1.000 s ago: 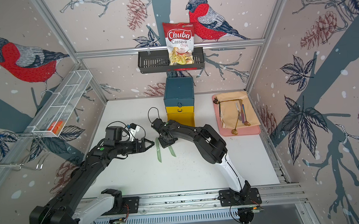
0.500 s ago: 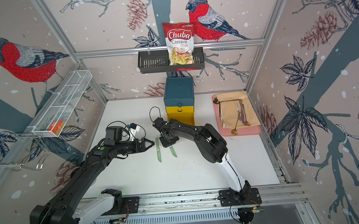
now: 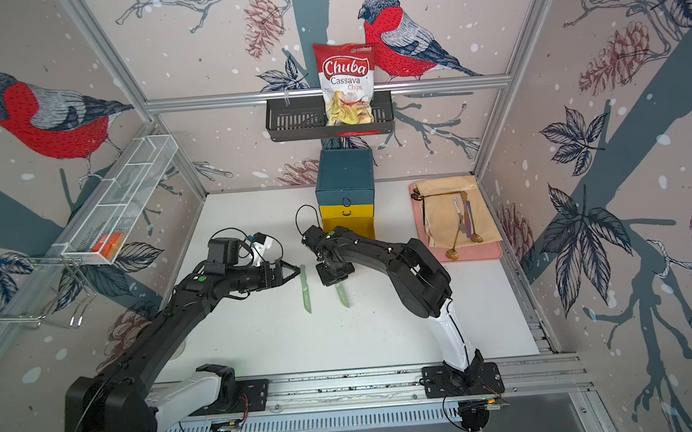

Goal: Place the fruit knives into the drawer by color
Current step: Pick up the fruit knife from the center of the board, then place the fruit knife in the storage box.

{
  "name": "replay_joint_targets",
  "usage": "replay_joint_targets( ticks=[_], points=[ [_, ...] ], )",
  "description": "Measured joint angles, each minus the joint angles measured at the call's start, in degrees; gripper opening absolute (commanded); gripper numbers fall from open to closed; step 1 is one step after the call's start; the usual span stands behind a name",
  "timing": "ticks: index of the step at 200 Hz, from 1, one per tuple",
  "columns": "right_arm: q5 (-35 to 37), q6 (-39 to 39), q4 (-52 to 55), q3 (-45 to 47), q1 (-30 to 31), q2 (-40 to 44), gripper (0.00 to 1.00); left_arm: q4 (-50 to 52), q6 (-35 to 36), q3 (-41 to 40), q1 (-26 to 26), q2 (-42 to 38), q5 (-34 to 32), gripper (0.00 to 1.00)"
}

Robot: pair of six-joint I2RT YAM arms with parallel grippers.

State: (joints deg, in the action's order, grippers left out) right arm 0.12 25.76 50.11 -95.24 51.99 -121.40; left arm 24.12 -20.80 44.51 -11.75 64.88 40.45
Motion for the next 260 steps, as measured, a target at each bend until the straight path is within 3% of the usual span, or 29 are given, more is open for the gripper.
replay_joint_targets(
  ticks=[68, 121, 168, 210, 260],
  points=[
    [-1.6, 14.0, 2.7, -1.0, -0.7, 1.4, 0.00, -1.9, 0.0, 2.8, 0.0, 3.7, 0.7, 0.97],
    [-2.2, 33.4, 2.6, 1.8, -2.0, 7.0, 0.00, -2.2, 0.2, 4.6, 0.0, 5.0, 1.5, 0.97],
    [-4.2, 53.4, -6.8, 15.6, -3.8, 16.9, 0.00, -2.4, 0.2, 5.1, 0.0, 5.6, 1.7, 0.97],
    [-3.2, 71.0, -21.9, 29.3, -5.2, 28.8, 0.00, -2.4, 0.3, 5.4, 0.0, 5.7, 2.0, 0.97],
    [2.2, 79.1, -33.0, 28.2, -9.4, 33.1, 0.00, -2.4, 0.3, 8.0, 0.0, 7.9, 2.6, 0.97]
  ],
)
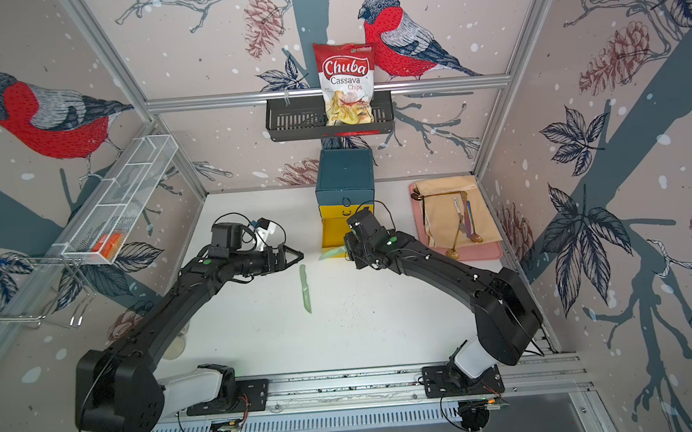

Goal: Place the fruit knives into the drawer by color
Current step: Place the fruit knife in the storage box.

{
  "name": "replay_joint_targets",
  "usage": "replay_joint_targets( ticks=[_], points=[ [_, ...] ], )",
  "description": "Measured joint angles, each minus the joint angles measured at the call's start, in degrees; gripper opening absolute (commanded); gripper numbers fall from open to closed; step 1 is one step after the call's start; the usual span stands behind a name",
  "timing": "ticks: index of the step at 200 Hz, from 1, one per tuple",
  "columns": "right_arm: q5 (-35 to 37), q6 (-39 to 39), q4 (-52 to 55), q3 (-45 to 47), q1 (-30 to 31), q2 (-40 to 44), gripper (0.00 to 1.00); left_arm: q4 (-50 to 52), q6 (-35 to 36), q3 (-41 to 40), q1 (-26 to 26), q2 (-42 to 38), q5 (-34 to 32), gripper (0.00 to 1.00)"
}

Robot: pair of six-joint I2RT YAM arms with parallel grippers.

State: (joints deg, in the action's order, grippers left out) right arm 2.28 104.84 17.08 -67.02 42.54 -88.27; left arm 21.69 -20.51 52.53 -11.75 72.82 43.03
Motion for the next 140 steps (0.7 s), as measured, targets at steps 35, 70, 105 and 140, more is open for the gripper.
replay_joint_targets(
  ticks=[35, 70, 105, 140],
  points=[
    [-0.1, 0.1, -5.4, -1.5, -4.6, -3.3, 0.00, -0.7, 0.0, 5.5, -0.1, 4.5, 0.5, 0.97],
    [-2.8, -0.9, -9.3, -3.0, -8.1, -8.7, 0.00, -1.9, 0.1, 11.6, -1.0, 9.7, 0.5, 0.97],
    [-7.0, -2.9, -12.2, -5.1, -10.2, -13.7, 0.06, -1.9, 1.0, 14.1, -1.4, 12.5, 0.5, 0.97],
    [-9.0, -3.7, -13.3, -6.0, -10.7, -15.7, 0.31, -1.8, 1.3, 14.2, -1.5, 13.4, 0.5, 0.97]
  ],
)
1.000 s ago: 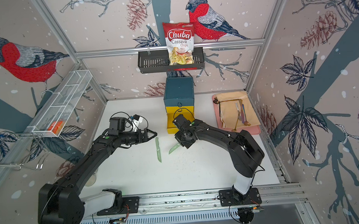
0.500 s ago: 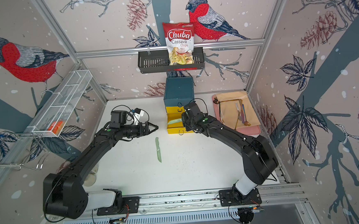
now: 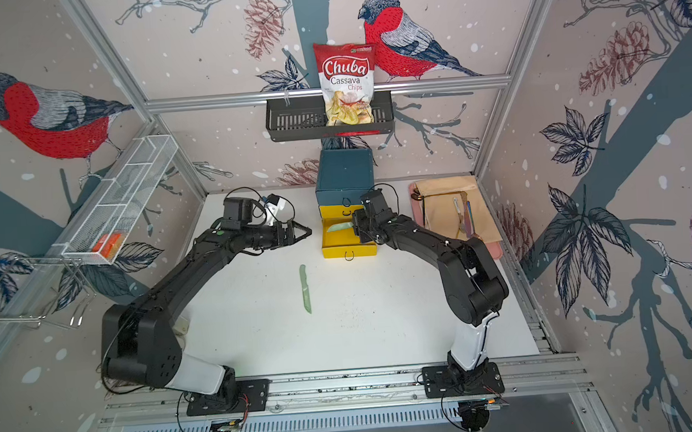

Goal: Place the fruit knives into the drawer by color
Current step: Place the fruit knife in the storage box.

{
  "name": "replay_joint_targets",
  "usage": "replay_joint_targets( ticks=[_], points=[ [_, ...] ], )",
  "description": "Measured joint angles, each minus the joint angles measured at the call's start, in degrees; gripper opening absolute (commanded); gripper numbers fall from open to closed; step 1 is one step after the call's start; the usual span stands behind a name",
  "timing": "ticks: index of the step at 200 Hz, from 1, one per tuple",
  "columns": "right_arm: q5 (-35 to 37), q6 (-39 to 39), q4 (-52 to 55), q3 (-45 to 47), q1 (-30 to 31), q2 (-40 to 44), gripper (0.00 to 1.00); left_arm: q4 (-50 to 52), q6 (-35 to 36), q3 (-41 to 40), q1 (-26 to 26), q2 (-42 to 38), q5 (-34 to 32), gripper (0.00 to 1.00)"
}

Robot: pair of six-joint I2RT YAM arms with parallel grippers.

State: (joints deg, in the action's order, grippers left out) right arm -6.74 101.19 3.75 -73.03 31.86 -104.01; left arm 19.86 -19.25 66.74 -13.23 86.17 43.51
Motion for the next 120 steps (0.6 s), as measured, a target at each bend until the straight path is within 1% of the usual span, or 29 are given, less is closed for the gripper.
replay_joint_targets(
  ticks=[13, 21, 25, 76, 101, 120],
  points=[
    [-0.7, -0.7, -0.2, -0.4, 0.1, -0.2, 0.38, 0.0, 0.1, 0.0, 0.0, 0.1, 0.0, 0.97],
    [-0.7, -1.0, -0.4, -0.6, 0.0, -0.3, 0.45, -0.1, 0.1, -0.1, 0.0, 0.1, 0.0, 0.97],
    [-0.7, -1.1, -0.5, -0.7, 0.0, -0.4, 0.46, -0.1, 0.1, -0.1, 0.0, 0.1, 0.0, 0.97],
    [-0.4, -4.3, -0.8, -0.8, 0.4, 0.3, 0.49, 0.0, 0.1, -0.3, 0.0, -0.2, -0.1, 0.97],
    [0.3, -9.7, -0.4, -2.4, 1.4, 1.4, 0.49, 0.6, 0.7, -0.3, 0.0, -1.8, -0.7, 0.97],
    [-1.2, -15.2, -0.2, -3.6, 2.3, 1.9, 0.50, 1.7, 1.4, -0.6, 0.8, -3.5, -1.4, 0.97]
  ],
)
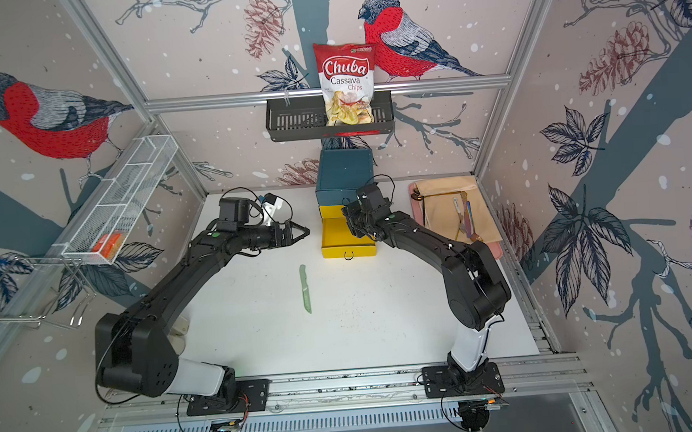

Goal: Place the fruit knives into the drawer by color
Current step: Place the fruit knife in the storage box, then pick up the fruit knife from the center of the board.

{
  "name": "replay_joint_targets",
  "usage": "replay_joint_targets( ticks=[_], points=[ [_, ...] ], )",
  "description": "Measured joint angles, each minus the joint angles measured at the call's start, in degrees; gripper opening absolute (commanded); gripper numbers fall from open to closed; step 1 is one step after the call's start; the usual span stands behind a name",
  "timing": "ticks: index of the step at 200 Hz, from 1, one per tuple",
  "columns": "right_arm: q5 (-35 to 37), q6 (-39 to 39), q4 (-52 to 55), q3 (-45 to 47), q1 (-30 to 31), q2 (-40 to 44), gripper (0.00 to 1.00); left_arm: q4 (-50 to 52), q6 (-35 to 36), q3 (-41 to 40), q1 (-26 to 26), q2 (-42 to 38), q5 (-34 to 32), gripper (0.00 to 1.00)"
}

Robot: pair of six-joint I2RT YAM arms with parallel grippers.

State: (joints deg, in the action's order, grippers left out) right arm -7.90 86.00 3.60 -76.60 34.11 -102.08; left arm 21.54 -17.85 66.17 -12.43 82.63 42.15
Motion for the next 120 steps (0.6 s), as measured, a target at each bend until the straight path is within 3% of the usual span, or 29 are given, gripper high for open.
replay_joint_targets(
  ticks=[59, 120],
  points=[
    [-7.5, -22.5, 9.2, -10.2, 6.7, -5.4, 0.53, 3.1, 1.4, -9.4, 3.0, -11.1, -0.4, 0.97],
    [-4.6, -38.6, 31.5, -29.7, 16.8, -18.9, 0.64, 6.7, -0.7, -22.1, 3.1, -26.6, -0.4, 0.97]
  ],
)
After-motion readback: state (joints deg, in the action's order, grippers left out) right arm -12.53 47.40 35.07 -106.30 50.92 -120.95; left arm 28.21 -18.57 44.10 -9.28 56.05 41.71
